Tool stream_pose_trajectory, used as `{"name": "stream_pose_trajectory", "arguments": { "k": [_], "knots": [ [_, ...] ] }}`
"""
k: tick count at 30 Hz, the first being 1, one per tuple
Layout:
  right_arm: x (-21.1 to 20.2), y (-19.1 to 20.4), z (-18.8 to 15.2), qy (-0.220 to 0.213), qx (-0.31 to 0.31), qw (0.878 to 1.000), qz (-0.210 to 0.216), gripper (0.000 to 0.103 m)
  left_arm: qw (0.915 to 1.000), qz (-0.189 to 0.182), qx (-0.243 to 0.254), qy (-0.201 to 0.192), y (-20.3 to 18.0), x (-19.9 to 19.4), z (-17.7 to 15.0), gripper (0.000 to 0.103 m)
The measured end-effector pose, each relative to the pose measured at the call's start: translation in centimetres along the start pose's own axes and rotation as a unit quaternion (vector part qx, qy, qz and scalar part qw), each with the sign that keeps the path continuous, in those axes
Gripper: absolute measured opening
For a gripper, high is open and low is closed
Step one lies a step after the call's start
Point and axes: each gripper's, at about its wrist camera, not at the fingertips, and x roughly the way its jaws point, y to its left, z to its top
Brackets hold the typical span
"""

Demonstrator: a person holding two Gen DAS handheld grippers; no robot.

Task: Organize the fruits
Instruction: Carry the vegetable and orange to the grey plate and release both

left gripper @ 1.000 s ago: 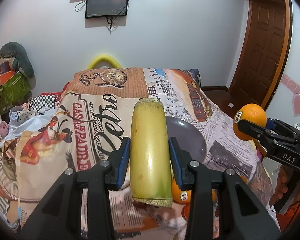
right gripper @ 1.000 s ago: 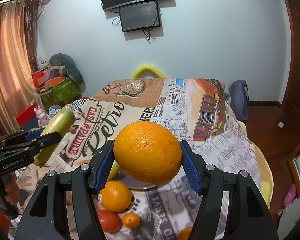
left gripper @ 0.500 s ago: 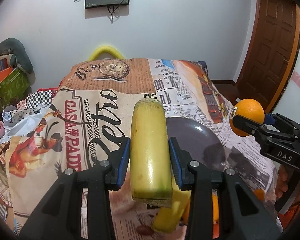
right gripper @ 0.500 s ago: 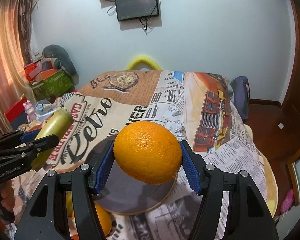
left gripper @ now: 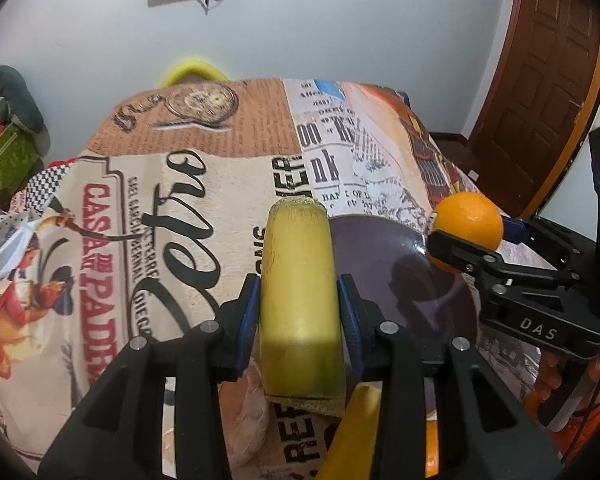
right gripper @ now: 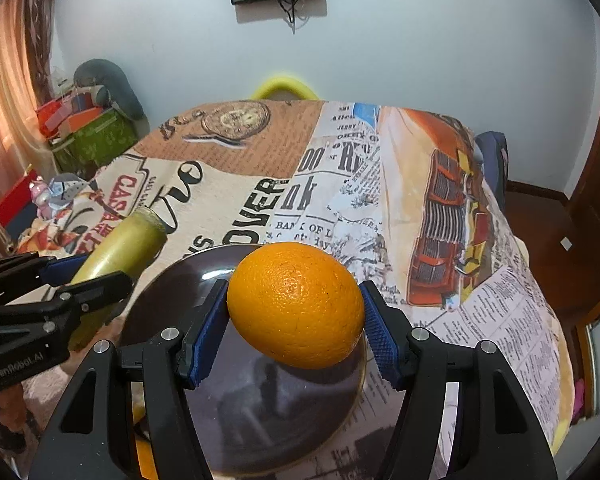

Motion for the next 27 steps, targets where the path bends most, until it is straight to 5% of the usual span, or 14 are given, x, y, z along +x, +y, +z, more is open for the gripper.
{"name": "stream_pose_trajectory", "arguments": {
  "k": [23, 27],
  "knots": [
    [4.6, -0.3, -0.5, 0.070, 0.000, 0.998, -0.003, 0.062, 0.9972, -0.027, -0.016, 0.068, 0.2, 5.2, -0.2, 0.039],
    [4.4, -0.2, -0.6, 0.067, 0.005, 0.998, 0.001, 0.062, 0.9983, -0.013, -0.015, 0.055, 0.1, 4.6, 0.1, 0.050]
  ]
}}
